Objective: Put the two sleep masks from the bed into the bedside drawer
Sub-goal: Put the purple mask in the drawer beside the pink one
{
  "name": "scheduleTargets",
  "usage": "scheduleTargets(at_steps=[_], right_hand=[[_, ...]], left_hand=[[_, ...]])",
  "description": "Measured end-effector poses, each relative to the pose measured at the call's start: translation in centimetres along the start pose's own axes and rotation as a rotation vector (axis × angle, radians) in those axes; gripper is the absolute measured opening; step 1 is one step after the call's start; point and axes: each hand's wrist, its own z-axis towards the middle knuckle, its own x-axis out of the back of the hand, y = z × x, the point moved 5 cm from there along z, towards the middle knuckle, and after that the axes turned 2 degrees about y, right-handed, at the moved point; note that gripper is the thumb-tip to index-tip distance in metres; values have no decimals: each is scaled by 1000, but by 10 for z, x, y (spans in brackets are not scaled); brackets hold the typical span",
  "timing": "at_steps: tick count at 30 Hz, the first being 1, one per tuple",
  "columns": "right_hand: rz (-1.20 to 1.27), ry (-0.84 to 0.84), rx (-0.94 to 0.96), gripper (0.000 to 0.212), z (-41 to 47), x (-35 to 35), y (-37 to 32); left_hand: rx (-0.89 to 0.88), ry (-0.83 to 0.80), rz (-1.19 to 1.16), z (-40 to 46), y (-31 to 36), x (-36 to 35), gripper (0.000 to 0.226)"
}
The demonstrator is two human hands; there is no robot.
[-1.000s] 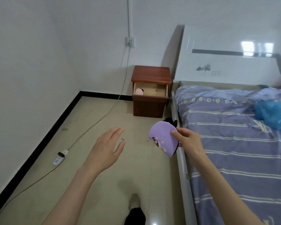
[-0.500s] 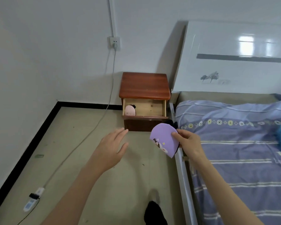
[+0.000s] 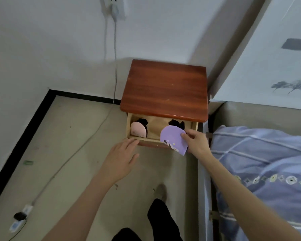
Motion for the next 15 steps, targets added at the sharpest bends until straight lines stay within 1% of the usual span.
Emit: scheduleTargets(at_steps=[4, 7, 9, 11, 15], right_hand=[[-92, -70, -30, 23, 71, -48, 26], [-157, -94, -1, 20, 115, -85, 53], [-212, -105, 26, 22, 139, -110, 73], [-253, -108, 39, 27, 157, -130, 92], [-297, -84, 46, 26, 187, -156, 118]], left_hand=[[12, -21, 29, 47, -32, -47, 46], [15, -18, 54, 74, -55, -89, 46], [13, -17, 85, 89, -70, -117, 47], [-2, -19, 96, 101, -84, -141, 47], [-26, 1, 71, 117, -105, -172, 42]])
